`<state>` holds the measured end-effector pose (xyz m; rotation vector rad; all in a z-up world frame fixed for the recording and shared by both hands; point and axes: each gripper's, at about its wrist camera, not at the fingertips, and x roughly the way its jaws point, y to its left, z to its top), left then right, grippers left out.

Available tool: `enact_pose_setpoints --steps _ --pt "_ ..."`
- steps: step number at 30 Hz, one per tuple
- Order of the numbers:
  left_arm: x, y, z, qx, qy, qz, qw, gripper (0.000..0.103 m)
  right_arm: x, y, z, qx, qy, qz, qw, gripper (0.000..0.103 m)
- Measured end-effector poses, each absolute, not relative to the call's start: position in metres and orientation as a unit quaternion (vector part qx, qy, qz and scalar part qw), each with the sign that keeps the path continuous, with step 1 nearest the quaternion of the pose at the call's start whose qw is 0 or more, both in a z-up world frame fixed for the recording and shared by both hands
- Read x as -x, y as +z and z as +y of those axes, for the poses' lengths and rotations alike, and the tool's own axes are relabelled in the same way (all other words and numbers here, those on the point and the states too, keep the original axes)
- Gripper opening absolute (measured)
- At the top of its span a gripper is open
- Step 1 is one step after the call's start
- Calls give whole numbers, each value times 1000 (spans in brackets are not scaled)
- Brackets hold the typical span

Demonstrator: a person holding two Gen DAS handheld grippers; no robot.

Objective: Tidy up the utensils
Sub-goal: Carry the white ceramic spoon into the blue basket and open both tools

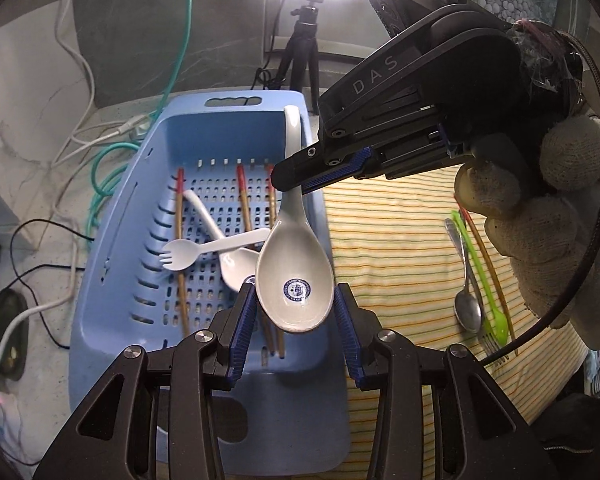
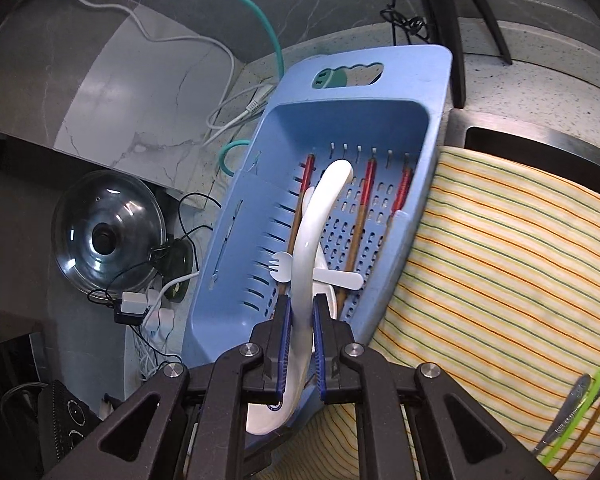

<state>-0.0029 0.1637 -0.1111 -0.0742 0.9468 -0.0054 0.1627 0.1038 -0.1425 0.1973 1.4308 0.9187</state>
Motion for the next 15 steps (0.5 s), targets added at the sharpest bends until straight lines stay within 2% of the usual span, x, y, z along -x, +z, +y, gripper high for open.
enact_pose_setpoints --steps 9,10,12,15 --pt "2 -114 170 46 17 469 882 38 -162 -149 115 -69 406 638 650 14" --pt "2 -114 171 49 21 470 881 38 -161 -149 115 -67 407 639 650 15" --pt "3 -113 172 56 23 470 881 38 -161 -148 114 -65 407 638 651 26" --pt "3 -111 172 57 26 467 882 38 -158 -143 113 -58 412 630 655 27"
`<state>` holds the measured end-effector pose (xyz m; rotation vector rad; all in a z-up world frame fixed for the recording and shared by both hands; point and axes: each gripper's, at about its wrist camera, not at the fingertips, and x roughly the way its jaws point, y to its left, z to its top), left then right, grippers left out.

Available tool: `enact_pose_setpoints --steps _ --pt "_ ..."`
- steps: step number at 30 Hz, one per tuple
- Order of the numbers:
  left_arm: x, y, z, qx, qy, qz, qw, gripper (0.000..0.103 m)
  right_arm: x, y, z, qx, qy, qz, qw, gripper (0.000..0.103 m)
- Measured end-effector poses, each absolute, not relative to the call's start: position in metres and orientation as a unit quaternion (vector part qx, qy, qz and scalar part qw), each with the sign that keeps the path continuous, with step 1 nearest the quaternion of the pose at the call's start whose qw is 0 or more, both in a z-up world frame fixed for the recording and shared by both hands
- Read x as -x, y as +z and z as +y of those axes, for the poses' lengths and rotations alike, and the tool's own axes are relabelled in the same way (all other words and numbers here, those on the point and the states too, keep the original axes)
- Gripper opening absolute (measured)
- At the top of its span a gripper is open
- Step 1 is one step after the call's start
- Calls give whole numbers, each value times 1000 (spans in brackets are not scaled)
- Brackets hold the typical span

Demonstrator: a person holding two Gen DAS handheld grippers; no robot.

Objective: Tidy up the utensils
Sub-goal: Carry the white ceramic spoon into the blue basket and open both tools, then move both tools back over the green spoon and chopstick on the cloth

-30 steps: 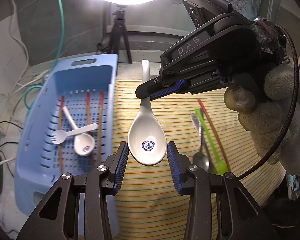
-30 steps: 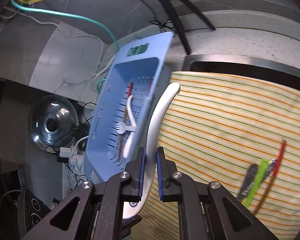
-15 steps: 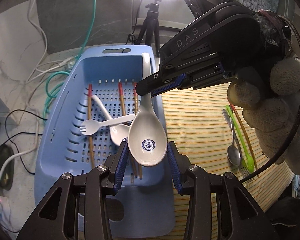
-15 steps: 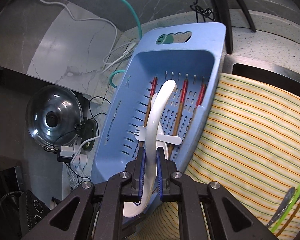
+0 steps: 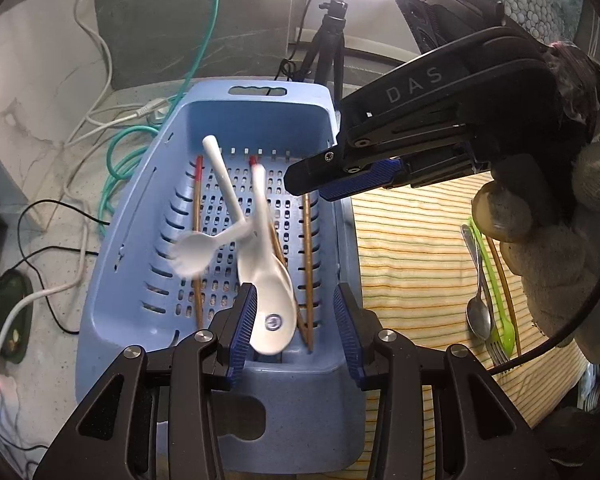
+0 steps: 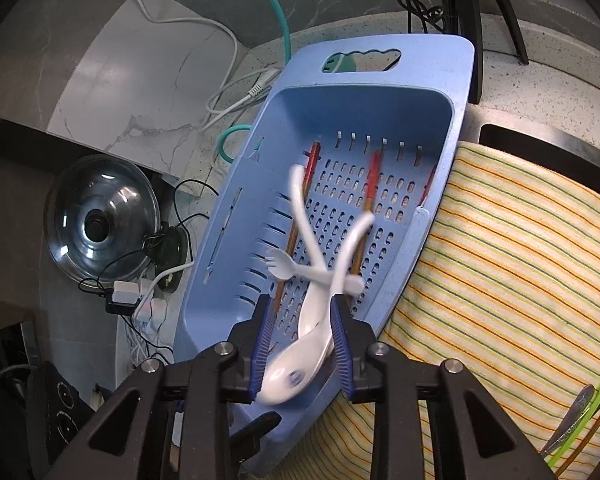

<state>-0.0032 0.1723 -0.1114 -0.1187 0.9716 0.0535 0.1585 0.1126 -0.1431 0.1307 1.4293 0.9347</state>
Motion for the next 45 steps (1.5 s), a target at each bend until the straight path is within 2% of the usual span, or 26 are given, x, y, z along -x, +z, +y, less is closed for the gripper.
enact_pose_setpoints --steps 17,25,27,31,39,45 --pt "18 -99 158 81 20 452 888 38 -150 -113 64 -63 408 604 682 27" --pt "23 -98 136 83 4 454 887 38 -144 -95 0 -62 386 578 716 28" --pt "23 -99 128 80 -2 458 885 38 -143 -92 -19 -65 381 573 723 31" --pt "21 -103 111 82 -19 465 881 38 -140 -88 -60 -74 363 561 740 32" --pt "16 -109 80 72 -48 478 874 38 -129 -97 -122 -80 315 561 761 32" --pt "9 -111 54 64 -82 483 870 38 -129 -128 -146 -86 282 591 751 32"
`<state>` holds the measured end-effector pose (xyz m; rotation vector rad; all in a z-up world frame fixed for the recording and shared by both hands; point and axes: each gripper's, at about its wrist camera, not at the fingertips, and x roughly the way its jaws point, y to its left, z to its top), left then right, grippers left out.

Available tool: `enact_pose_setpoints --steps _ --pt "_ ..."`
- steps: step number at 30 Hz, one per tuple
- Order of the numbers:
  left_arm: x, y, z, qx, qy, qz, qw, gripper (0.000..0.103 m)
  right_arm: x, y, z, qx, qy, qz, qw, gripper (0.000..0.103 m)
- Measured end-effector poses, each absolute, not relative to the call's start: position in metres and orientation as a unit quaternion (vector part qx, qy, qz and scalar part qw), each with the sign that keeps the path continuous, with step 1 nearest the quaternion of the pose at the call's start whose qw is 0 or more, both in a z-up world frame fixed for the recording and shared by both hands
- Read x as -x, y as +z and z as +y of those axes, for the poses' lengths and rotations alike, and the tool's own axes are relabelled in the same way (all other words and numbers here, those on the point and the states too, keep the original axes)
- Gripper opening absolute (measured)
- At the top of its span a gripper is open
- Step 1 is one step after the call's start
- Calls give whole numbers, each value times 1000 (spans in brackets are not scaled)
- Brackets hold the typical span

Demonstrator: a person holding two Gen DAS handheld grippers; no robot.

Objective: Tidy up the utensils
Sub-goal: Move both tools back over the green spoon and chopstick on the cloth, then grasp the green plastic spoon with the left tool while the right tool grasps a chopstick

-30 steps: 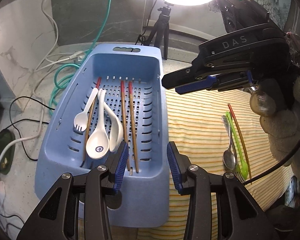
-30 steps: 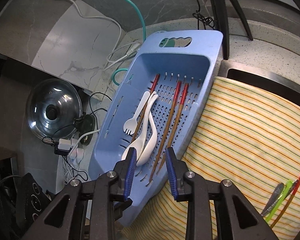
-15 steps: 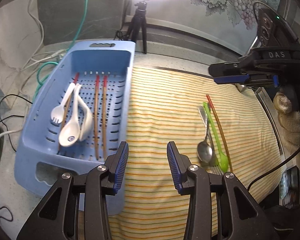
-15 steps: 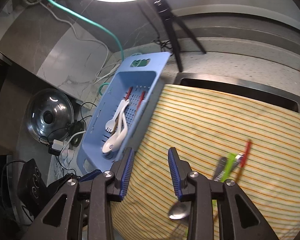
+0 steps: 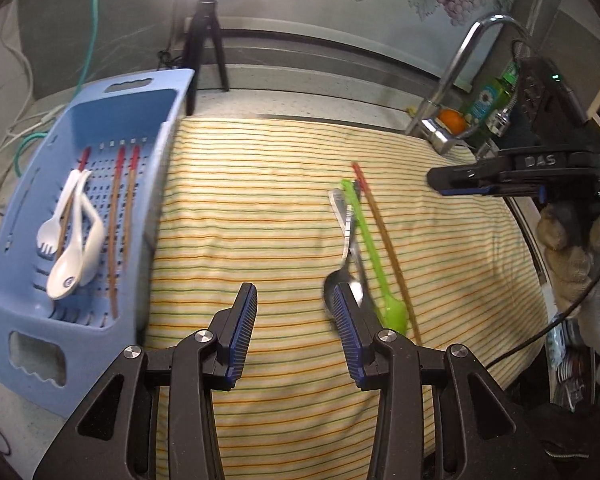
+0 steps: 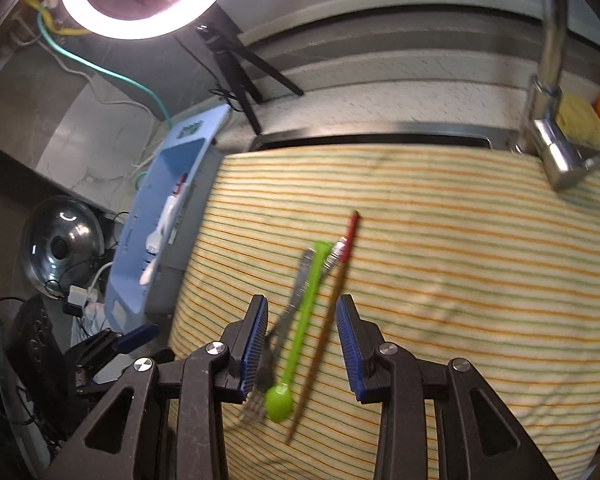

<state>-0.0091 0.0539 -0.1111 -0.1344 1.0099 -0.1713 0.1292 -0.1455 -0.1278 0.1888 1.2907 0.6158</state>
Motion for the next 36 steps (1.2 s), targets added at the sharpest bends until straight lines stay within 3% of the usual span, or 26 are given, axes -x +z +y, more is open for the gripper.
enact_pose_setpoints --steps 7,9,13,15,20,25,27,36 --pt "-7 -118 16 62 -142 491 857 38 -129 -160 -146 -98 278 622 725 31" --pt "-13 -121 7 57 -150 496 853 28 -131 -166 -143 -102 282 628 718 27" --pt "-22 -129 -4 51 -162 506 846 26 -136 -176 -132 -89 276 634 717 24" --pt "-25 -131 -5 47 -161 509 844 20 -139 -180 -127 -84 272 639 715 23" --pt "-27 -133 3 54 -158 510 844 20 -142 -188 -113 -49 258 646 717 22" --pt "-28 -137 9 54 -161 514 841 20 -137 -189 -106 8 249 640 727 13" --pt "-30 -139 6 52 -165 516 839 20 -138 -190 -112 7 248 644 724 9" --pt "-55 -153 -19 22 -172 542 822 20 -141 -186 -145 -31 247 648 719 9"
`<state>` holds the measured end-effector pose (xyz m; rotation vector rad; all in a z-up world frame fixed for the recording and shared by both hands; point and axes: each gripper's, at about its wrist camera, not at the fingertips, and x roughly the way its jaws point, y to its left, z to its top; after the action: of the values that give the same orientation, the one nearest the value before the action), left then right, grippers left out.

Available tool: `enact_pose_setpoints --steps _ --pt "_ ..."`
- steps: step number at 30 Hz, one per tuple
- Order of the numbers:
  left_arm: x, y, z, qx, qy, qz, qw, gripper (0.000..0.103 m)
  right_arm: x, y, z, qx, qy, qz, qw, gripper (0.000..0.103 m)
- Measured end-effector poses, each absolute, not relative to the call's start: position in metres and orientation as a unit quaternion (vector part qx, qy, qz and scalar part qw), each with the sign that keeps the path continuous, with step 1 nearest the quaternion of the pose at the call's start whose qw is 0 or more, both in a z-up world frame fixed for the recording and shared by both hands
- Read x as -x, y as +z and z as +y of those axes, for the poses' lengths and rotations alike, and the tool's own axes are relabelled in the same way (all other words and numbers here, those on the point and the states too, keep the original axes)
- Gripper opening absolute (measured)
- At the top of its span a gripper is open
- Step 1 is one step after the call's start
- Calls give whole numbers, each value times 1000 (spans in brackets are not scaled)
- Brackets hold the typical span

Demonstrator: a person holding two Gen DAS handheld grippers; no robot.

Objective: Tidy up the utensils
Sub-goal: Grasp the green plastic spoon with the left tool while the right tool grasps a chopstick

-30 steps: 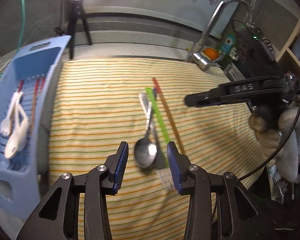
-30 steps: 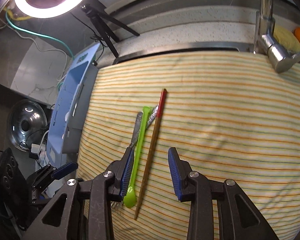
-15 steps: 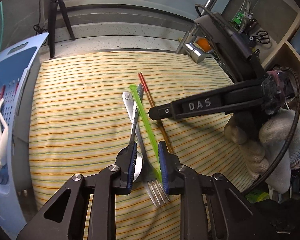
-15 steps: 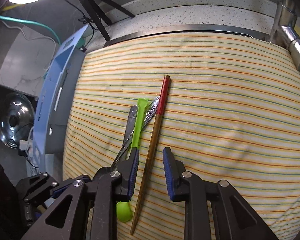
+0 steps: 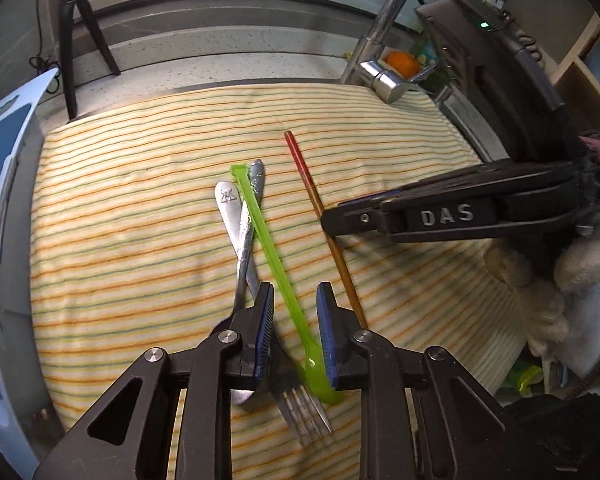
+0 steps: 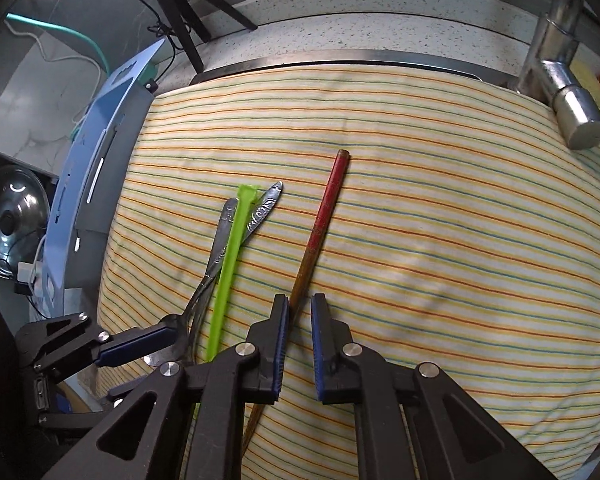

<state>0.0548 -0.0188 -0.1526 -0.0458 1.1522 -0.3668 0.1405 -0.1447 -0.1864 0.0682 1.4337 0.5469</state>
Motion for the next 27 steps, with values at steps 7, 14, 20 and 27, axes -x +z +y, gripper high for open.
enact_pose_setpoints --steps 7,14,20,27 --pt "-73 -162 -30 -13 -165 562 810 20 -142 -195 -145 -92 255 661 700 12" --pt "-75 -168 -39 -35 -178 574 799 20 -149 -201 -146 -112 246 662 699 7" --pt "-84 -174 -34 -15 -179 567 804 10 -149 -203 -148 -117 247 664 696 8" --pt "-80 -172 -23 26 -168 562 809 5 -142 -197 -142 -95 246 650 713 8"
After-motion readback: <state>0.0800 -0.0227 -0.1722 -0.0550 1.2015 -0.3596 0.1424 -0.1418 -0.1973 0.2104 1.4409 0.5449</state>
